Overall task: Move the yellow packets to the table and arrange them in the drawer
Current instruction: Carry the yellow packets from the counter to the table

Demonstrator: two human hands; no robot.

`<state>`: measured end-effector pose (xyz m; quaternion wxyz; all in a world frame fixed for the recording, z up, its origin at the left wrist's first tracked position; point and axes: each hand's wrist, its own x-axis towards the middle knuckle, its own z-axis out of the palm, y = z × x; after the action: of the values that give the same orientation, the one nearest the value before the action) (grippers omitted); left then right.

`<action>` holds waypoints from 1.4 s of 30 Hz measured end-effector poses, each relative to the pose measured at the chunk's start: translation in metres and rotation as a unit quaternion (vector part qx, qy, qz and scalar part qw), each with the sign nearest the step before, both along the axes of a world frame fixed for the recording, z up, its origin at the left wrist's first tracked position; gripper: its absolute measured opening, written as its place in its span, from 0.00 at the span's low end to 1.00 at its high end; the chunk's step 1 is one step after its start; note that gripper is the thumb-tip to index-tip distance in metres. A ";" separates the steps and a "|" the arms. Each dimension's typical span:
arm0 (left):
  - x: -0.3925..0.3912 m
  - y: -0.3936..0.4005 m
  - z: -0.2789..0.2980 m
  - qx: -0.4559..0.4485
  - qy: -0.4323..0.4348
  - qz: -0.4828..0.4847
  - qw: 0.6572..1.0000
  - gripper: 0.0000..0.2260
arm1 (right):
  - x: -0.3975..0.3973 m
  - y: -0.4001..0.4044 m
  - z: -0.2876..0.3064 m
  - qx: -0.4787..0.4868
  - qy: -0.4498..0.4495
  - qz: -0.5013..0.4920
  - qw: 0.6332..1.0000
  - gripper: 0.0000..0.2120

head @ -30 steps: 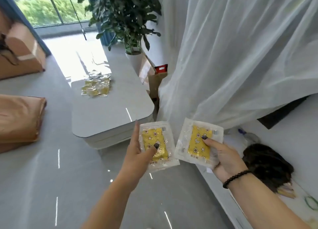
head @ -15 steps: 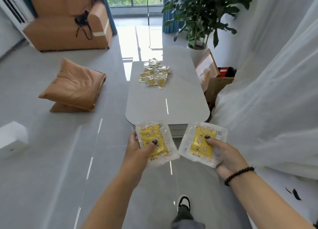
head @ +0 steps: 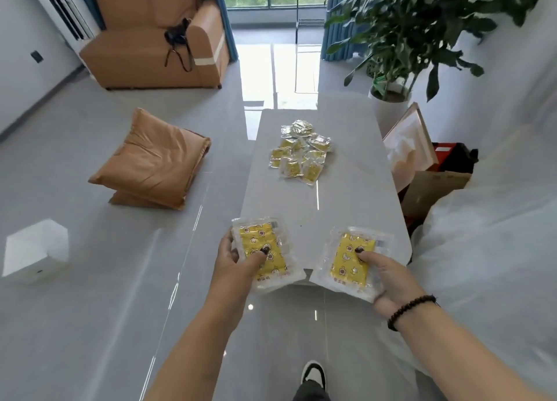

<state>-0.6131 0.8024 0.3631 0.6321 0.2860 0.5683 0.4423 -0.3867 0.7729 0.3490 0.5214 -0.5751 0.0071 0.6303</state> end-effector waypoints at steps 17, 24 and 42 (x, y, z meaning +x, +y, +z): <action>-0.051 0.285 -0.024 -0.030 0.035 -0.066 0.997 0.26 | -0.031 0.248 -0.021 -0.039 0.008 -0.087 0.995 0.14; -0.040 0.404 -0.028 -0.043 0.090 -0.158 0.982 0.24 | -0.041 0.326 -0.043 -0.060 0.045 -0.168 0.983 0.16; 0.099 0.575 -0.110 -0.134 0.187 -0.197 0.953 0.12 | 0.069 0.492 -0.140 -0.216 -0.027 -0.306 0.927 0.17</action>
<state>-0.5140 1.3769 0.2533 0.6215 0.3828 0.6626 0.1675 -0.3174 1.2646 0.2086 0.5521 -0.6605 0.3048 0.4075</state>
